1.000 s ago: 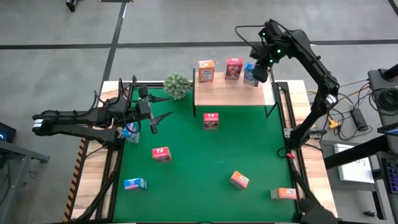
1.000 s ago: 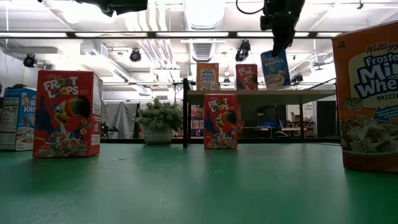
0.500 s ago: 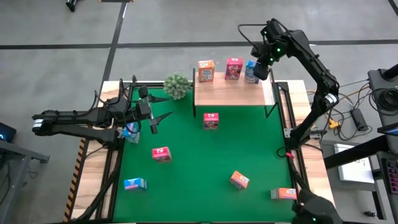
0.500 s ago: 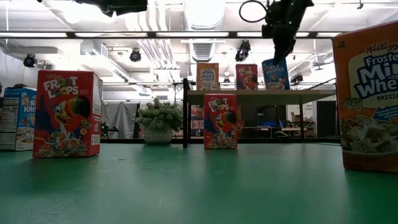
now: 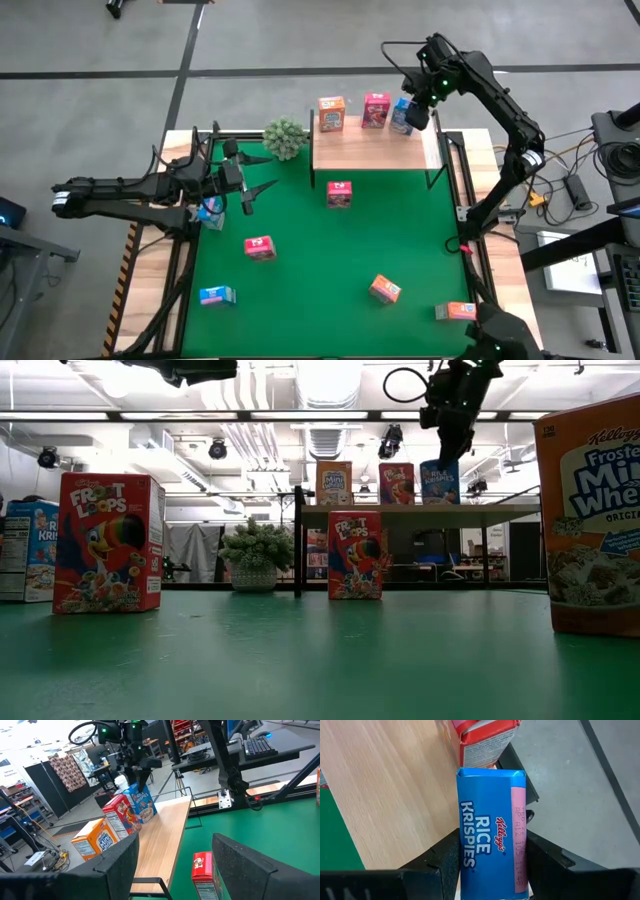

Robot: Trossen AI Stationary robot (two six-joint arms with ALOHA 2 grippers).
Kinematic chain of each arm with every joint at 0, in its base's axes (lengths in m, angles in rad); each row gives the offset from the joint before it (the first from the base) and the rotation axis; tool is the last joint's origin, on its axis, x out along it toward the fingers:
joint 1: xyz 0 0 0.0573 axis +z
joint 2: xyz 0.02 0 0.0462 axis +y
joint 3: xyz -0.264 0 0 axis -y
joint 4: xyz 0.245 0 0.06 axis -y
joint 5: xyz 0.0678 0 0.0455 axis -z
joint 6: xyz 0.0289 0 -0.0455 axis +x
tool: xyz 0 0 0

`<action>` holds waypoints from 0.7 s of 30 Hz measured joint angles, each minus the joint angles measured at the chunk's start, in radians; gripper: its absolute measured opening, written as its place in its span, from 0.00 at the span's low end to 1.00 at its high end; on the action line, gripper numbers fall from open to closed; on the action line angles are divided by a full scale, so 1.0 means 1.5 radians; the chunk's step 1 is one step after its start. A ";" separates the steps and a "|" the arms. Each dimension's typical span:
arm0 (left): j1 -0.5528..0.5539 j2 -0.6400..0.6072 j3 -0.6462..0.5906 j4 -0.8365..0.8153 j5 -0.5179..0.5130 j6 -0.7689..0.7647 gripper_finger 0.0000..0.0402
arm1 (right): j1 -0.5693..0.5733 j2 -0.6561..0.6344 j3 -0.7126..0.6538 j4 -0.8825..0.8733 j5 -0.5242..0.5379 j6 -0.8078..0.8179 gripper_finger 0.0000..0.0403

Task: Stack cereal on shelf
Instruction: Put the right blue cereal box on the shelf

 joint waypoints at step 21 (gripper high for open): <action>0.000 0.000 0.000 -0.001 0.000 0.000 0.58 | -0.001 0.000 0.000 0.001 0.035 0.042 0.56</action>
